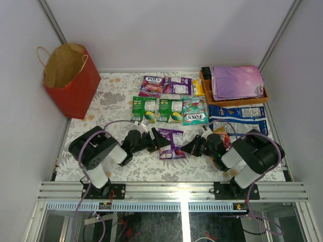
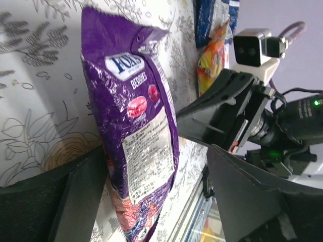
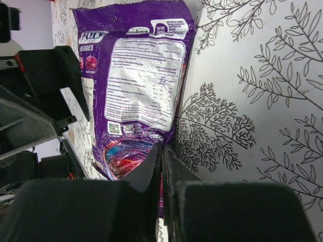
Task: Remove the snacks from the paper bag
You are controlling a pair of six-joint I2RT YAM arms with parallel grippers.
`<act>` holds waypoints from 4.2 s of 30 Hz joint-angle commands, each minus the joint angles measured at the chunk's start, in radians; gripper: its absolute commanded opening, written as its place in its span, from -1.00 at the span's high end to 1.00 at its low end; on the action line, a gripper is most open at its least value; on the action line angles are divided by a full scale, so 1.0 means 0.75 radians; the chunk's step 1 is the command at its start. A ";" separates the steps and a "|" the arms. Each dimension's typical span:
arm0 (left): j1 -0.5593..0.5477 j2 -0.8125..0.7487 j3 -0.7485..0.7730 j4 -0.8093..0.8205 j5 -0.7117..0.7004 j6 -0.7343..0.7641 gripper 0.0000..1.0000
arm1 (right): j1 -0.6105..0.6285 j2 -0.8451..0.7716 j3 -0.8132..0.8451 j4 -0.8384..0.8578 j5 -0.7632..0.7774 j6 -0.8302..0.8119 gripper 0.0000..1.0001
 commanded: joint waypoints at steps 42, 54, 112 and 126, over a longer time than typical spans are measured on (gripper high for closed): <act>0.186 -0.577 0.586 -1.382 0.092 0.638 1.00 | 0.152 -1.061 0.207 -1.254 0.096 -0.381 0.85; 0.713 -0.062 1.417 -1.950 0.354 1.007 1.00 | 0.152 -1.201 0.213 -1.467 -0.002 -0.450 0.85; 0.685 0.547 1.796 -1.700 -0.872 0.742 -0.64 | 0.152 -0.838 0.188 -1.291 -0.160 -0.515 0.88; 0.685 0.872 2.132 -1.761 -0.804 0.882 -0.67 | 0.152 -0.786 0.205 -1.271 -0.121 -0.517 0.91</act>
